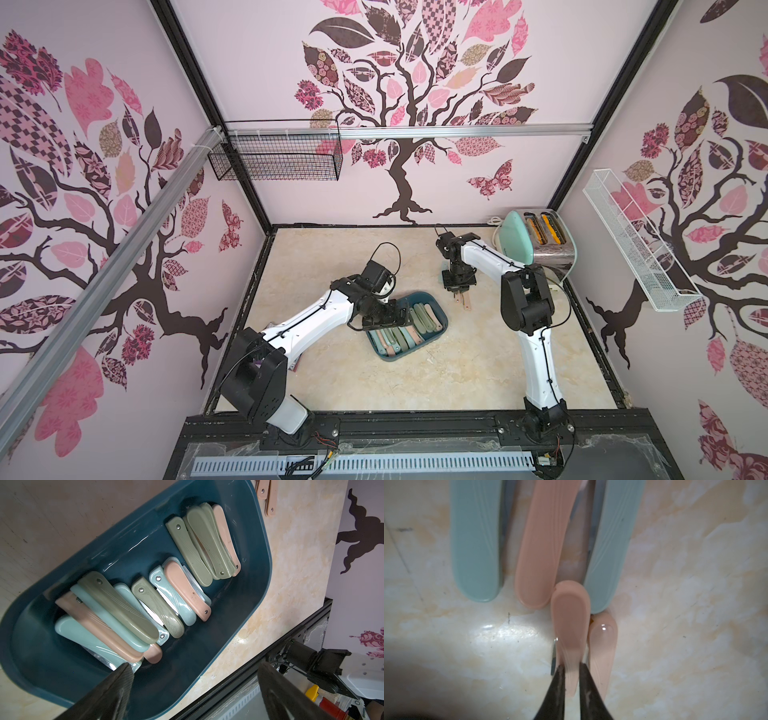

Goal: Take the fruit knife out of the storage box
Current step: Adjust the fruit knife at the center of the board, then pick up the fruit knife from the storage box.

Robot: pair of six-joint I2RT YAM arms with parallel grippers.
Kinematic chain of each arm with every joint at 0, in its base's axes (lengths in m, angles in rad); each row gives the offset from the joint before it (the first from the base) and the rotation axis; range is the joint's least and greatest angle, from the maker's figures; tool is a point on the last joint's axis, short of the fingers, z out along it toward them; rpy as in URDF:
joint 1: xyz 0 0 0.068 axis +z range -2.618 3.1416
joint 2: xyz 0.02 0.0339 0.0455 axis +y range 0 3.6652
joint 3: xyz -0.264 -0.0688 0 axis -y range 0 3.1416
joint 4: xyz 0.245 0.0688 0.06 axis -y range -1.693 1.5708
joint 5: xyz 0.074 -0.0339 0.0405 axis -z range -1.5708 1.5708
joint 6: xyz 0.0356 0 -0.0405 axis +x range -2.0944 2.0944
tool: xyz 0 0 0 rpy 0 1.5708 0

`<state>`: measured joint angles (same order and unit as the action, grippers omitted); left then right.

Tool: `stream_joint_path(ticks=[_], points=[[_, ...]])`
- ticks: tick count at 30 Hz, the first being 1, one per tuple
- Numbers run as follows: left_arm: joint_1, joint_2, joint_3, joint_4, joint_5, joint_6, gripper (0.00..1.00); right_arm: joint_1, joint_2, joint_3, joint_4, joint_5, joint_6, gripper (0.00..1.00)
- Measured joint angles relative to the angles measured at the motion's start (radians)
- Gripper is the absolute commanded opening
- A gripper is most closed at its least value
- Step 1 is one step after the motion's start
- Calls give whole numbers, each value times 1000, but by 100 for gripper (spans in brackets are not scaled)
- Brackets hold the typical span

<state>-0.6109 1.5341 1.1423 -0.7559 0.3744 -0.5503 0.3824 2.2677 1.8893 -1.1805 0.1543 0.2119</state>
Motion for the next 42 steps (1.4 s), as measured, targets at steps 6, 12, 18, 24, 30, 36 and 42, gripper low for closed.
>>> stream_joint_path(ticks=[6, 12, 18, 24, 30, 36, 42], points=[[0, 0, 0, 2, -6, -3, 98, 0, -5, -31, 16, -23, 0, 15], [0, 0, 0, 5, -7, -5, 98, 0, -50, -105, 42, -25, 0, 15], [0, 0, -4, 13, -6, -17, 98, 0, -117, -217, 58, -35, 0, 16], [0, 0, -14, 14, -7, -23, 98, 0, -143, -244, 65, -43, 0, 17], [0, -5, 2, -12, -21, -17, 98, 8, -205, -167, 43, -69, 4, 18], [16, -84, 1, -47, -37, -10, 98, 85, -309, -119, 40, -98, 9, 19], [44, -216, -64, -58, -45, -11, 98, 257, -290, -119, 37, -121, 9, 20]])
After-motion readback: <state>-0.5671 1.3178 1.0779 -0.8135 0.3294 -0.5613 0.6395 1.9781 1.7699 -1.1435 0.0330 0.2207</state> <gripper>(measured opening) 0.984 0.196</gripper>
